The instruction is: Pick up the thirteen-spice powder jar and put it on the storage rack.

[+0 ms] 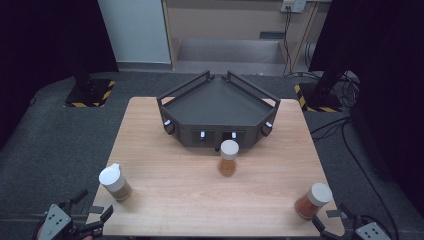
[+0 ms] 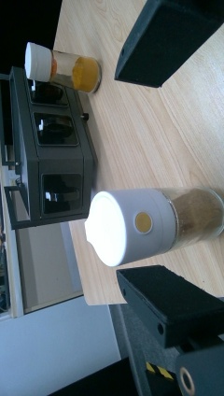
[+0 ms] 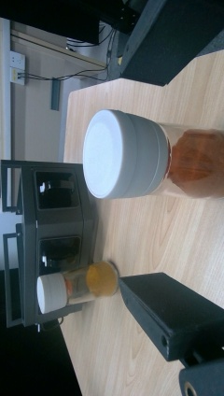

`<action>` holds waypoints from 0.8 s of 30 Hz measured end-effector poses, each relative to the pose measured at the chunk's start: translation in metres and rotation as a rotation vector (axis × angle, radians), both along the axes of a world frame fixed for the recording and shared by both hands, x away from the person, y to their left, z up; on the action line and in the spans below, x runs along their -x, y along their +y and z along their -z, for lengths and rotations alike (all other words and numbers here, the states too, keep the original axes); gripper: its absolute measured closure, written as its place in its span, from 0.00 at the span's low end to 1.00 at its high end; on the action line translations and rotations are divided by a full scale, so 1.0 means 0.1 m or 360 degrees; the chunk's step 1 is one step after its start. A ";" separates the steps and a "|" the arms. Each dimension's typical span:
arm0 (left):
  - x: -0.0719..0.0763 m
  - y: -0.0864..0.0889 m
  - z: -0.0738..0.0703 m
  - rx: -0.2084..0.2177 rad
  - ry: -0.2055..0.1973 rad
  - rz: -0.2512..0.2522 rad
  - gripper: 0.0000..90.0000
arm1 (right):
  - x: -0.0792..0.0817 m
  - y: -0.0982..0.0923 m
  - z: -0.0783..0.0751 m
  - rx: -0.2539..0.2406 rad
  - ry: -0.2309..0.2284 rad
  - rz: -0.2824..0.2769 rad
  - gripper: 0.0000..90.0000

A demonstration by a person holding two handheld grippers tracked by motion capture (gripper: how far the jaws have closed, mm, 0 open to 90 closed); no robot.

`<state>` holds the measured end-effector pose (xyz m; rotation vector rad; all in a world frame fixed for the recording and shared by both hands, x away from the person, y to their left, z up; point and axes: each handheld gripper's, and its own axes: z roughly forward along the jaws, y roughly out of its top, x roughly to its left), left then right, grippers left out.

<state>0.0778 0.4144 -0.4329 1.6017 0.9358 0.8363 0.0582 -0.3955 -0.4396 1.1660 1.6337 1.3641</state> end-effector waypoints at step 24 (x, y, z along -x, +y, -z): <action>-0.02 0.04 0.01 0.0013 0.0023 0.0017 0.04 | -0.01 0.02 -0.02 0.0005 0.0018 0.0000 0.02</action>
